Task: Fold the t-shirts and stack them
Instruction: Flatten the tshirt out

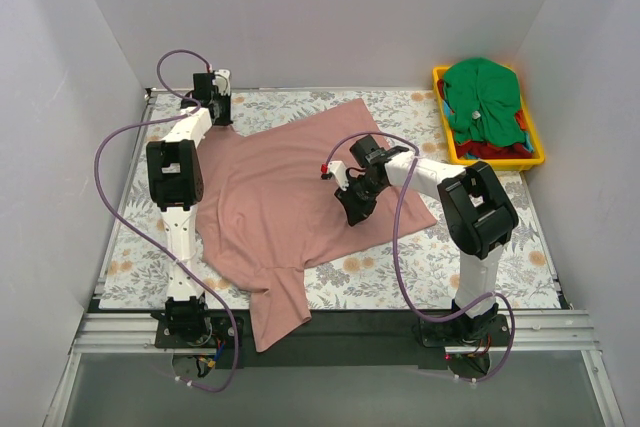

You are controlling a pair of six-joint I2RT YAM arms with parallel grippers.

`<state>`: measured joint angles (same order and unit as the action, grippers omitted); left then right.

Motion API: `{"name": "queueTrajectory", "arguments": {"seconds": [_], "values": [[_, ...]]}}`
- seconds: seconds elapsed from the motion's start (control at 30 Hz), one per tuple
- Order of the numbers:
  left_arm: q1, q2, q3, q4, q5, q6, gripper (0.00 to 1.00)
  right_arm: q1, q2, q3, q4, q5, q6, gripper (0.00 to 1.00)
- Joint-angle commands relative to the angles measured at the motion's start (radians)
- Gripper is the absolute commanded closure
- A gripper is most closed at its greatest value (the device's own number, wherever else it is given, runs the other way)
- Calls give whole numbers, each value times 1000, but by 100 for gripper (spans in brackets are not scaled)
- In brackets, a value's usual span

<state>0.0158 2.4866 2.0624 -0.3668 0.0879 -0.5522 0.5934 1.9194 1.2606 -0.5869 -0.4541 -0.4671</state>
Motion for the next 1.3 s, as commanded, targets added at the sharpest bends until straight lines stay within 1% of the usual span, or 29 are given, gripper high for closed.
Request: {"name": "queueTrajectory", "arguments": {"seconds": [0.0, 0.23, 0.4, 0.53, 0.57, 0.63, 0.67, 0.7, 0.77, 0.8, 0.83, 0.87, 0.9, 0.97, 1.03, 1.07, 1.1, 1.13, 1.17, 1.2, 1.23, 1.27], "values": [[-2, -18, 68, 25, 0, -21, 100, 23, 29, -56, -14, 32, -13, 83], [-2, -58, 71, 144, 18, -31, 100, 32, 47, -79, -14, 48, -22, 85], [-2, -25, 74, 143, 45, -20, 100, 34, 43, -76, -19, 46, -22, 85], [-2, -26, 36, 157, 169, -26, 100, 36, 21, -79, -25, 42, -22, 85], [-1, -26, 31, 158, 252, -26, 100, 36, 18, -81, -25, 38, -22, 85], [-4, -25, 25, 158, 306, -20, 99, 37, 6, -81, -31, 28, -22, 85], [-38, -23, 30, 161, 318, -17, 98, 37, 3, -79, -33, 26, -19, 85], [-43, -20, 34, 161, 334, -17, 91, 39, 0, -78, -36, 22, -15, 84], [-50, -15, 56, 161, 340, -31, 74, 40, -13, -72, -42, 12, -10, 83], [-50, -15, 64, 161, 323, -46, 66, 40, -17, -67, -47, 5, -5, 80], [-50, -18, 68, 157, 311, -51, 53, 39, -29, -55, -53, 3, -2, 79], [-47, -40, 71, 155, 293, -52, 50, 39, -37, -47, -59, -3, 2, 77], [-43, -55, 67, 151, 265, -55, 48, 36, -57, -35, -74, -3, 5, 74], [-18, -89, 58, 128, 256, -80, 48, 22, -82, -1, -86, -11, 15, 71], [30, -169, 15, 85, 253, -107, 48, -32, -118, 28, -103, -21, 30, 68], [65, -204, -14, 68, 254, -121, 48, -56, -129, 55, -106, -37, 34, 68], [82, -265, -72, 49, 263, -115, 48, -110, -138, 71, -109, -37, 38, 67], [99, -299, -105, -13, 271, -103, 48, -134, -138, 88, -111, -31, 36, 67], [128, -330, -134, -46, 274, -94, 48, -154, -137, 111, -113, -11, 30, 67], [144, -359, -210, -73, 282, -77, 48, -191, -126, 124, -113, 5, 22, 67], [159, -418, -241, -137, 303, -69, 48, -207, -116, 135, -116, 20, 12, 67], [189, -443, -272, -168, 306, -61, 48, -217, -105, 144, -117, 50, 4, 67]]}}
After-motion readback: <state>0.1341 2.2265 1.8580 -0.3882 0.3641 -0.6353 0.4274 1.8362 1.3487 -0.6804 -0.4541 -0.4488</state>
